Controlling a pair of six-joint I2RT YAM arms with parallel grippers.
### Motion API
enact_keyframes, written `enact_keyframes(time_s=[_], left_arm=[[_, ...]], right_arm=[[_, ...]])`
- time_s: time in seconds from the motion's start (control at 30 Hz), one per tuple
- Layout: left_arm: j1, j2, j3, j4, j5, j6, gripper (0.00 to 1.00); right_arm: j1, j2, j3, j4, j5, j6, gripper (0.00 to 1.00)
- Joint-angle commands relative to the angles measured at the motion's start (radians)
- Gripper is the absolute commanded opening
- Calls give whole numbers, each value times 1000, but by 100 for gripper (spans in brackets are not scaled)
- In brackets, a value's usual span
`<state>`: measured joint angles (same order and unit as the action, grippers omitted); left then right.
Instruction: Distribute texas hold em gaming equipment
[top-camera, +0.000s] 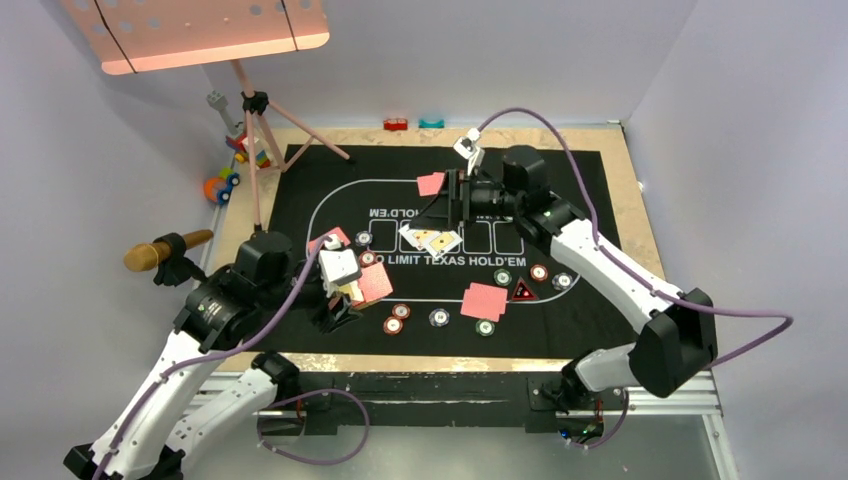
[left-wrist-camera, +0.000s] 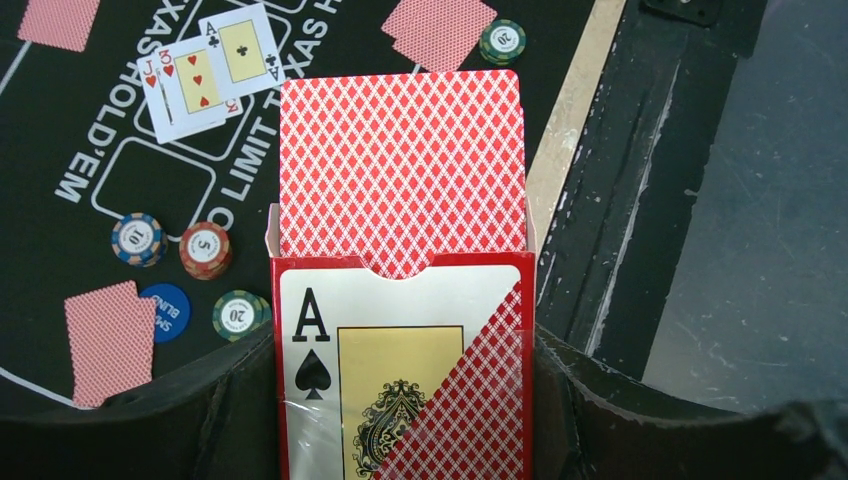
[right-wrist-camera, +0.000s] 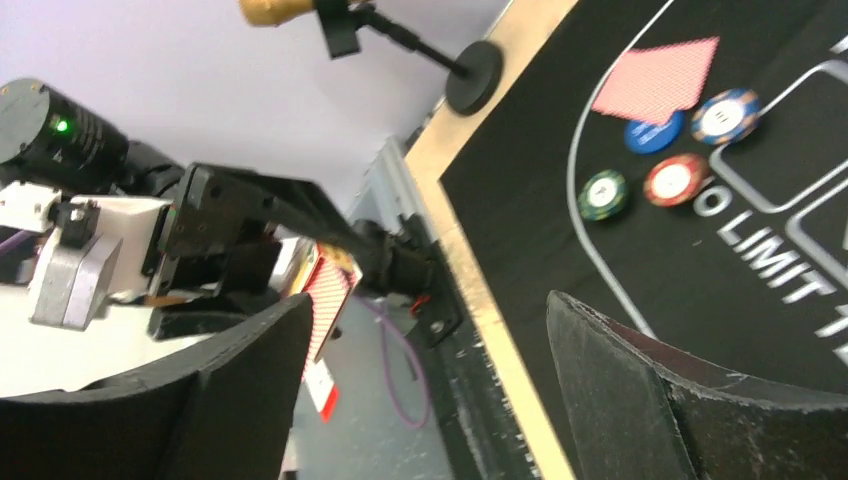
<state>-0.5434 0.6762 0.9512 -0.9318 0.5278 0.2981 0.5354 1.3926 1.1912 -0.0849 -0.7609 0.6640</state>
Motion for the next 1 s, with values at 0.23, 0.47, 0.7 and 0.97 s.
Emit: enact_keyframes(time_s=[0.23,0.47,0.7,0.97], left_arm=[[7,29,17,49,-8,129,0],[6,45,27,58,-3,117,0],[5,71,45,74,-5,108,0],[6,62,50,79,-7,93,0]], right_arm=[[175,59,-55,186,-172,176,94],[216,87,-106,348,-184,276,96],[272,135,-105,342,-129,302,97],[285,156,-133,325,-77,335,98]])
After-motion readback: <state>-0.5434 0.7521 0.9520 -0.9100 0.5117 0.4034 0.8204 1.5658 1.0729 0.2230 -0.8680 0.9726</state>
